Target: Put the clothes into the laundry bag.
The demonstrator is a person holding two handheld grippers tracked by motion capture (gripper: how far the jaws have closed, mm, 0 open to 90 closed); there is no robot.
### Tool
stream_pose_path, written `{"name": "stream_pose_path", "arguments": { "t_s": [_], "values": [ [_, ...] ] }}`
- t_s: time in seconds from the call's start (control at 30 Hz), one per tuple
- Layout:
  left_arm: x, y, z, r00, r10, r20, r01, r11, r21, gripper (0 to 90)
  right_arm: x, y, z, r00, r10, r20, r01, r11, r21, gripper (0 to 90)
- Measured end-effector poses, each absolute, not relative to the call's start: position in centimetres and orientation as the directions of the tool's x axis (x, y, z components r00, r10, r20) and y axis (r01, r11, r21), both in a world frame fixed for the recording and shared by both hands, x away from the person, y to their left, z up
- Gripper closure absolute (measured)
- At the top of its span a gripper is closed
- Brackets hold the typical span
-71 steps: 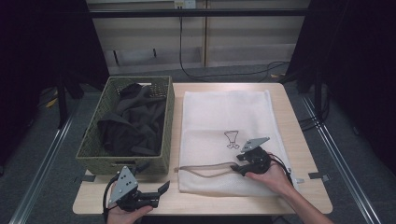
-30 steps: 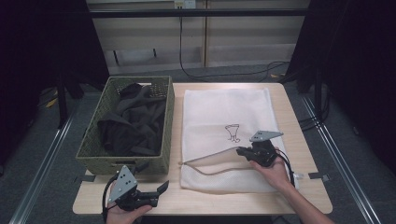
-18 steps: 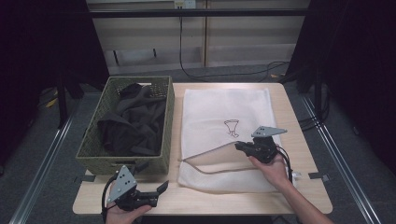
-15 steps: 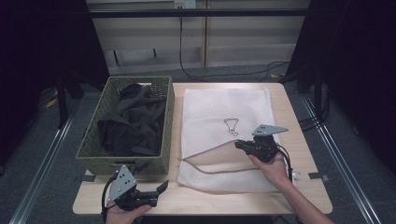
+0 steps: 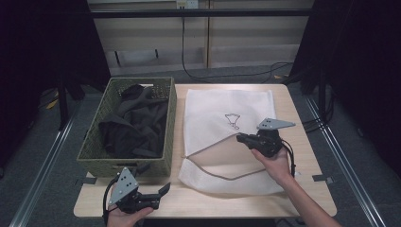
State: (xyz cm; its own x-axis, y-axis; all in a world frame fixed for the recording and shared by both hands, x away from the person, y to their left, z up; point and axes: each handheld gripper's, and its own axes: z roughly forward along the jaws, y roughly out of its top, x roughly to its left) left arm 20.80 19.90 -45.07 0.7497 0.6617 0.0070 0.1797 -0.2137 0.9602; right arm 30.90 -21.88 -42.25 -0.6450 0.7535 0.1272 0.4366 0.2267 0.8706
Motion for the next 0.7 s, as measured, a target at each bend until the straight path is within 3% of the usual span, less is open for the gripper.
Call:
{"name": "stream_pose_path", "arguments": {
  "t_s": [0.7],
  "values": [
    [21.0,20.0,-45.0,0.746,0.665,0.006,0.177,-0.208,0.962,9.6,32.4,-22.0,-39.4,-0.641,0.756,0.133,0.363,0.147,0.920,88.6]
  ]
}}
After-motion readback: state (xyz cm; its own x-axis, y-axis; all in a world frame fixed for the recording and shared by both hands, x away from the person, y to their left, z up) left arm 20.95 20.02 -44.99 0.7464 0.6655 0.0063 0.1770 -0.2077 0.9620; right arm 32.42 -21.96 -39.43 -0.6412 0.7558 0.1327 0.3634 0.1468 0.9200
